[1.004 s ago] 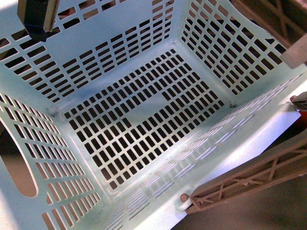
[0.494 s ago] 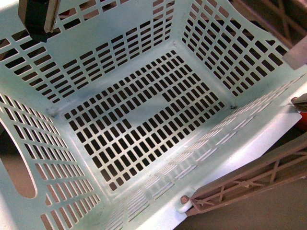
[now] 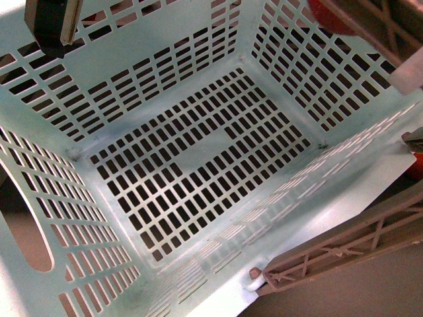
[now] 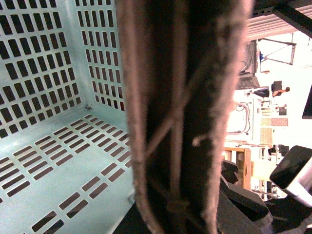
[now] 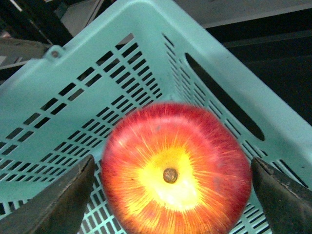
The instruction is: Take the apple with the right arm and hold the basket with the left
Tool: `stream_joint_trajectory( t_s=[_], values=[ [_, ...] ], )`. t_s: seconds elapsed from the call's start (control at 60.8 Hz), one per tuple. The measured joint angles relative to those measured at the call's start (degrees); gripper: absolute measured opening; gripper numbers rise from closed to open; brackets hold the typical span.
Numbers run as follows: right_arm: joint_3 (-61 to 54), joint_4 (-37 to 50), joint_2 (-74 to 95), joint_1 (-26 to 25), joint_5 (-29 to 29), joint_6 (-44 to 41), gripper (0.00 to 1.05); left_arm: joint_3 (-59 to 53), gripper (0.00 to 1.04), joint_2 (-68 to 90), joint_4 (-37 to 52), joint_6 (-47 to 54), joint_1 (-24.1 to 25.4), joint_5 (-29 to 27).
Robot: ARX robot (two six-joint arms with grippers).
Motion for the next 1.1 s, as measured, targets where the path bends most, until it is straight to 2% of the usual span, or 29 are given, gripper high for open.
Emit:
stream_joint_trajectory(
  t_s=[0.214, 0.313, 0.379, 0.395, 0.444, 0.494, 0.626, 0.757, 0.823, 0.905, 1.103],
  values=[
    [-0.02, -2.23, -2.95, -1.60, 5.62, 0.57, 0.96, -0.02, 0.07, 0.28, -0.20, 0.37, -0.07, 0.55],
    [-0.55, -5.68, -7.23, -3.89, 10.47, 0.13, 0.96, 0.00, 0.07, 0.44, -0.26, -0.11, -0.13, 0.28],
    [-1.86, -9.33, -11.74, -6.38, 15.69, -1.57, 0.96, 0.00, 0.07, 0.50, -0.28, -0.26, -0.07, -0.15],
    [-3.15, -7.85, -13.27, -7.50, 15.37, -2.75, 0.94, 0.00, 0.07, 0.50, -0.28, -0.20, -0.04, -0.35],
    [-10.27, 3.02, -19.78, -12.55, 6.99, -9.68, 0.82, 0.00, 0.07, 0.50, -0.28, 0.11, 0.02, -0.50],
    [-16.52, 7.41, -27.04, -16.72, 0.37, -15.41, 0.69, 0.00, 0.07, 0.52, -0.28, 0.15, 0.04, -0.42],
    [-23.69, 8.07, -34.07, -20.55, -3.37, -20.28, 0.38, 0.00, 0.07, 0.55, -0.31, 0.11, -0.11, 0.55],
    [-26.32, 7.69, -37.05, -22.01, -4.96, -20.96, 0.17, 0.00, 0.07, 0.63, -0.31, -0.26, -0.11, 0.50],
    [-27.36, 6.99, -39.12, -25.40, -9.55, -21.35, 0.05, 0.00, 0.07, 0.63, -0.31, -0.17, -0.11, -0.13],
    [-28.50, 6.34, -40.96, -27.30, -9.75, -21.57, 0.02, 0.00, 0.07, 0.63, -0.31, 0.26, -0.02, -0.31],
    [-30.88, 3.93, -45.62, -27.52, -10.14, -21.59, 0.02, 0.00, 0.07, 0.63, -0.31, 0.13, 0.02, 0.20]
  ],
)
